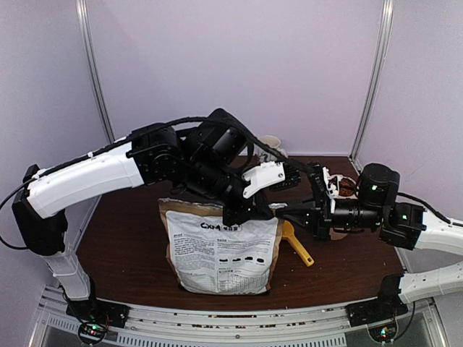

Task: Serve the pet food

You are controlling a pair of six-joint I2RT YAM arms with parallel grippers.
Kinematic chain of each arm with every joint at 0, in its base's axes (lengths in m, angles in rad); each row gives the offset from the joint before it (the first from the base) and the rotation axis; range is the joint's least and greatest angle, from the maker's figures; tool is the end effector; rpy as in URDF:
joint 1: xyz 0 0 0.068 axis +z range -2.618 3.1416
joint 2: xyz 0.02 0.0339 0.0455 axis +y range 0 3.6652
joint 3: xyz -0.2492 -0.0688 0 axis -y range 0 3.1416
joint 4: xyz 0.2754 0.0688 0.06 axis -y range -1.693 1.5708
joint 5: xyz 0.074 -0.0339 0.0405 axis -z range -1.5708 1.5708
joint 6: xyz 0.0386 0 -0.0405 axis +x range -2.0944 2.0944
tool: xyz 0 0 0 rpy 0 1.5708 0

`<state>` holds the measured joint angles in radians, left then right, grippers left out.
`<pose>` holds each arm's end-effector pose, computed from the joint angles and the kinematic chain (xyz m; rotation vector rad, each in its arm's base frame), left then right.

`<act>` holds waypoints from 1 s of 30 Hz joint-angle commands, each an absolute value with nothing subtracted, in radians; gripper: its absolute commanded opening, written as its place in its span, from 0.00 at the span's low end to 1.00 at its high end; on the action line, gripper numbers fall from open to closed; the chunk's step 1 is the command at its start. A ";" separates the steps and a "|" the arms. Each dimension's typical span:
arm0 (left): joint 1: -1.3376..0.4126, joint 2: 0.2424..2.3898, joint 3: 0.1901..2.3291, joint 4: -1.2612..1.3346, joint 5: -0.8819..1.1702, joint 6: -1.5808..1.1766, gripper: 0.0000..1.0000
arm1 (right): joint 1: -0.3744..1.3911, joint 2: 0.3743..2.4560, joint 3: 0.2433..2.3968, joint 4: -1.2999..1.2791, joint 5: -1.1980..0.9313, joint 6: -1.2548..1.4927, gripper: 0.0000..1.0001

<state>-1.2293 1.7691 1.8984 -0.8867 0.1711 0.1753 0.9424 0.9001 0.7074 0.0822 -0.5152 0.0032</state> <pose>0.1331 -0.3941 0.3759 1.6366 1.7952 -0.7058 0.1338 0.2165 0.3030 -1.1612 1.3752 1.1250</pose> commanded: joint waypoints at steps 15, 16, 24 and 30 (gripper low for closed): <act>-1.190 1.693 1.838 -0.919 0.164 0.195 0.00 | 0.939 0.867 0.699 0.117 -0.488 0.000 0.00; -1.188 1.689 1.834 -0.923 0.151 0.196 0.00 | 0.940 0.866 0.699 0.115 -0.488 0.000 0.00; -1.169 1.641 1.790 -0.928 0.118 0.199 0.04 | 0.940 0.857 0.702 0.106 -0.481 0.000 0.00; -1.161 1.620 1.773 -0.935 0.090 0.206 0.03 | 0.940 0.859 0.705 0.107 -0.479 0.001 0.00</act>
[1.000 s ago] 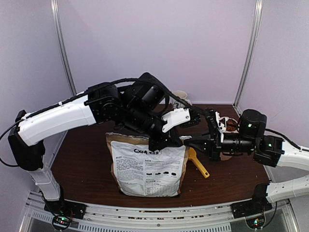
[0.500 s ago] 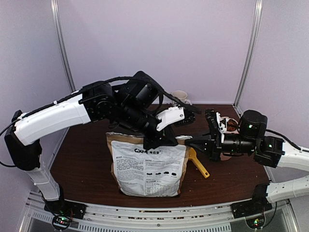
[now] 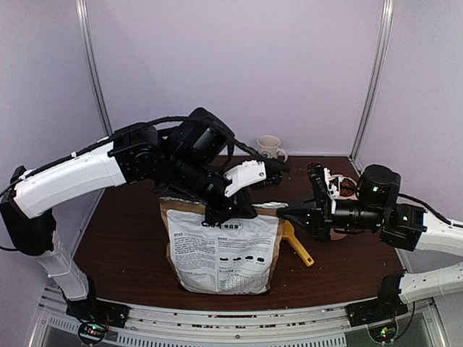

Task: Serve the pet food

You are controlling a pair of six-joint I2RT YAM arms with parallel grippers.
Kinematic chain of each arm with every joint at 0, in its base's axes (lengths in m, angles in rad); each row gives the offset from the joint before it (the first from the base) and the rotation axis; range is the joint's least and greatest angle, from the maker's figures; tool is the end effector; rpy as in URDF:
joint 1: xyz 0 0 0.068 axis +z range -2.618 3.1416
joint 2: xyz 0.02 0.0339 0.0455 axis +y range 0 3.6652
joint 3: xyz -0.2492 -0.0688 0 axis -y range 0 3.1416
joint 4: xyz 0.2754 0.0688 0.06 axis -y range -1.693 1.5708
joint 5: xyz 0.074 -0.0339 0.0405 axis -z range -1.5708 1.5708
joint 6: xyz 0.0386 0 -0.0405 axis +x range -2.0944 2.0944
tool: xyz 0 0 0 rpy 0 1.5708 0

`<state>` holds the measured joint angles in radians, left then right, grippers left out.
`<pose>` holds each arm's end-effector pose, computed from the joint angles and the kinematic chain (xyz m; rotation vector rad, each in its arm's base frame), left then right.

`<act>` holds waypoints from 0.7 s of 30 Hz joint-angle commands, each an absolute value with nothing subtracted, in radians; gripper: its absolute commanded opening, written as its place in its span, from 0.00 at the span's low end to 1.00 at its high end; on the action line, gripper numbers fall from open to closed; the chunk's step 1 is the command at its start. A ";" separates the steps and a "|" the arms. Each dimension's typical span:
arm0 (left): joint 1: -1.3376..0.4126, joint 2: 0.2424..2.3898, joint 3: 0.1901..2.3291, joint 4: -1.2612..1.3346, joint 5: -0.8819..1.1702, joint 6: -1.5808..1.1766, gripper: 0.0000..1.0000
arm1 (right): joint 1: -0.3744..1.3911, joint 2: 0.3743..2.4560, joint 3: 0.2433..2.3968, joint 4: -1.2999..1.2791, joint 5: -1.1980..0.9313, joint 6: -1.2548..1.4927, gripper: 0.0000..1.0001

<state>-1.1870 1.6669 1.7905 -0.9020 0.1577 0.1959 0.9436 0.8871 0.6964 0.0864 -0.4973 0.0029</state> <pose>0.1403 -0.3636 0.3763 1.6157 1.8256 -0.6540 0.1328 0.2146 0.3022 -1.1473 1.3755 1.1115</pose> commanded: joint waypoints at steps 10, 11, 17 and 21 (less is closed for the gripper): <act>-1.129 1.560 1.727 -0.944 0.070 0.214 0.00 | 0.939 0.861 0.714 0.100 -0.473 -0.001 0.00; -1.127 1.556 1.725 -0.947 0.065 0.215 0.04 | 0.940 0.860 0.714 0.101 -0.473 0.000 0.00; -1.111 1.532 1.701 -0.955 0.055 0.218 0.00 | 0.940 0.857 0.715 0.104 -0.469 0.003 0.00; -1.101 1.517 1.681 -0.956 0.051 0.218 0.00 | 0.940 0.854 0.715 0.101 -0.466 0.004 0.00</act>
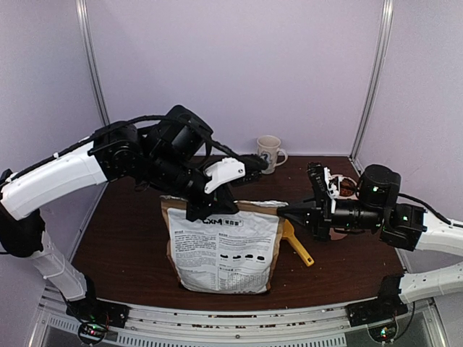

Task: Serve the pet food

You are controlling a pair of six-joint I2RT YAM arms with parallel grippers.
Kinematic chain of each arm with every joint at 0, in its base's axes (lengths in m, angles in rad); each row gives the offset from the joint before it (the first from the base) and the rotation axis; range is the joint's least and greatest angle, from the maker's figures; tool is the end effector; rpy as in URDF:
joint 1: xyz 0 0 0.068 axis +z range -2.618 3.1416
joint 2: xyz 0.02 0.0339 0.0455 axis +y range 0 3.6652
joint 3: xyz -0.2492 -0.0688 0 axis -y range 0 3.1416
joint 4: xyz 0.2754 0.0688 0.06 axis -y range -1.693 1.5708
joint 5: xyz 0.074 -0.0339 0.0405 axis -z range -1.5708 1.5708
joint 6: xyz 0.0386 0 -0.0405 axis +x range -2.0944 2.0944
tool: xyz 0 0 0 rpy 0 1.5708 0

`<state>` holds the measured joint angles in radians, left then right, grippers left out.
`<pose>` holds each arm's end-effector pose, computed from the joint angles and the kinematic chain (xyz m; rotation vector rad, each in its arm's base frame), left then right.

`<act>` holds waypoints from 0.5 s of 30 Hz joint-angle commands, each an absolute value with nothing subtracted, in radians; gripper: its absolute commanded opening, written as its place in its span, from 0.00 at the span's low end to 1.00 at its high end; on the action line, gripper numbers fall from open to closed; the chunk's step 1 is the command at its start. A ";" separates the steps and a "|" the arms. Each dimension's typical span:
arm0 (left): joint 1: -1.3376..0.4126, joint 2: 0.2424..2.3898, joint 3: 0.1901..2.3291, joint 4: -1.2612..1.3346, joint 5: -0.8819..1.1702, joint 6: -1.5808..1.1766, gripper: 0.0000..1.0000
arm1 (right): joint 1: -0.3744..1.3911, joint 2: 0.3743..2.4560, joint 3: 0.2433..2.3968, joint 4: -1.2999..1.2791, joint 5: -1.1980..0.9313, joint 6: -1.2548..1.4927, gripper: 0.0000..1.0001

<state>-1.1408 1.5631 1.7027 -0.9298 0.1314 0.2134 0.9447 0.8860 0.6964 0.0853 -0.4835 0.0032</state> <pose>0.1461 -0.3307 0.3807 1.5767 1.8562 -0.5912 0.1330 0.2145 0.3023 -1.1381 1.3809 1.1014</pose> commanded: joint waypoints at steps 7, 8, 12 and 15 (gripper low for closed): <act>-1.090 1.482 1.649 -0.957 0.034 0.213 0.00 | 0.940 0.852 0.711 0.099 -0.462 0.007 0.00; -1.089 1.478 1.644 -0.957 0.033 0.214 0.00 | 0.939 0.851 0.710 0.100 -0.462 0.007 0.00; -1.083 1.466 1.633 -0.957 0.011 0.210 0.20 | 0.939 0.850 0.712 0.098 -0.460 0.008 0.00; -1.078 1.453 1.625 -0.957 0.008 0.211 0.00 | 0.939 0.848 0.712 0.097 -0.457 0.009 0.00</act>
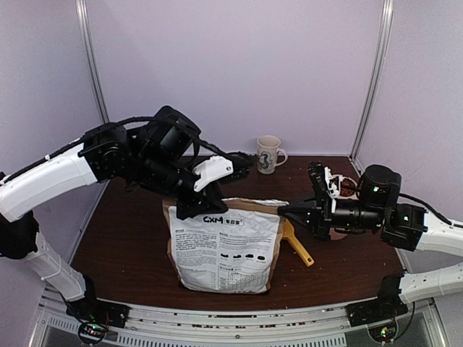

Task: Serve the pet food

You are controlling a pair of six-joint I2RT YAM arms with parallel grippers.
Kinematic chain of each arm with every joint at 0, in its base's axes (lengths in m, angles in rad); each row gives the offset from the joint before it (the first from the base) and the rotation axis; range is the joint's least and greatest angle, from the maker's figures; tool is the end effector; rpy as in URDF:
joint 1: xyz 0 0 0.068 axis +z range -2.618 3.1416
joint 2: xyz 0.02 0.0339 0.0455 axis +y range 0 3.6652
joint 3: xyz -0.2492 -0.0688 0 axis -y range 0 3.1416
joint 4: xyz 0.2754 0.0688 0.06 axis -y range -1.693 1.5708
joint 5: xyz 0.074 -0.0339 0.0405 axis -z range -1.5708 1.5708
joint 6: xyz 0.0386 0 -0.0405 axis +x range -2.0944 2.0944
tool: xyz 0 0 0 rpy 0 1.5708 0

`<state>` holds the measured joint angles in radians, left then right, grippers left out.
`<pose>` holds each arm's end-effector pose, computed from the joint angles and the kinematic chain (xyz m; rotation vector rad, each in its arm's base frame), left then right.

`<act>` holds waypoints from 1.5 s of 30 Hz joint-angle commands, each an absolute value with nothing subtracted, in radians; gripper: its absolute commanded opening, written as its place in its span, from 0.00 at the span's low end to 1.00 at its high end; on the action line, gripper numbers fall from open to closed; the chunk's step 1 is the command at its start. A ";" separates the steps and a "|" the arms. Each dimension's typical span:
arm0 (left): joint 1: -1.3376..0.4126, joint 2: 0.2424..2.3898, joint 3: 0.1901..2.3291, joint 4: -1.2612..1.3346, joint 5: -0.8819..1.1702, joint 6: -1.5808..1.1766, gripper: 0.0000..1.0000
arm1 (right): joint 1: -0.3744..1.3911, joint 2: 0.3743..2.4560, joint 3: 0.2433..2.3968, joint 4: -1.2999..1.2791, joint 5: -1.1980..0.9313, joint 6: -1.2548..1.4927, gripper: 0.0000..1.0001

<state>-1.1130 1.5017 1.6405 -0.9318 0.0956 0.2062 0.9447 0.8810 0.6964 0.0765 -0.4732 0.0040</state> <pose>0.1497 -0.3121 0.3795 1.5255 1.8895 -0.5402 0.1328 0.2136 0.3025 -1.1315 1.3895 1.0935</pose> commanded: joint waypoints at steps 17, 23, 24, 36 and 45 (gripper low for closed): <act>-1.052 1.404 1.576 -0.959 -0.029 0.214 0.18 | 0.939 0.839 0.715 0.090 -0.447 0.012 0.00; -1.044 1.398 1.566 -0.969 -0.041 0.216 0.00 | 0.940 0.832 0.712 0.087 -0.444 0.011 0.00; -1.042 1.396 1.565 -0.969 -0.049 0.215 0.09 | 0.940 0.830 0.710 0.086 -0.442 0.011 0.00; -1.012 1.359 1.528 -0.974 -0.096 0.213 0.12 | 0.940 0.804 0.697 0.082 -0.427 0.009 0.00; -0.997 1.342 1.511 -0.975 -0.103 0.218 0.00 | 0.940 0.800 0.694 0.082 -0.423 0.009 0.00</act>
<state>-1.0389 1.3685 1.5249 -0.9344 0.0116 0.2195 0.9447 0.8471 0.6933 0.0475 -0.4438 0.0059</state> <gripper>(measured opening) 0.015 0.024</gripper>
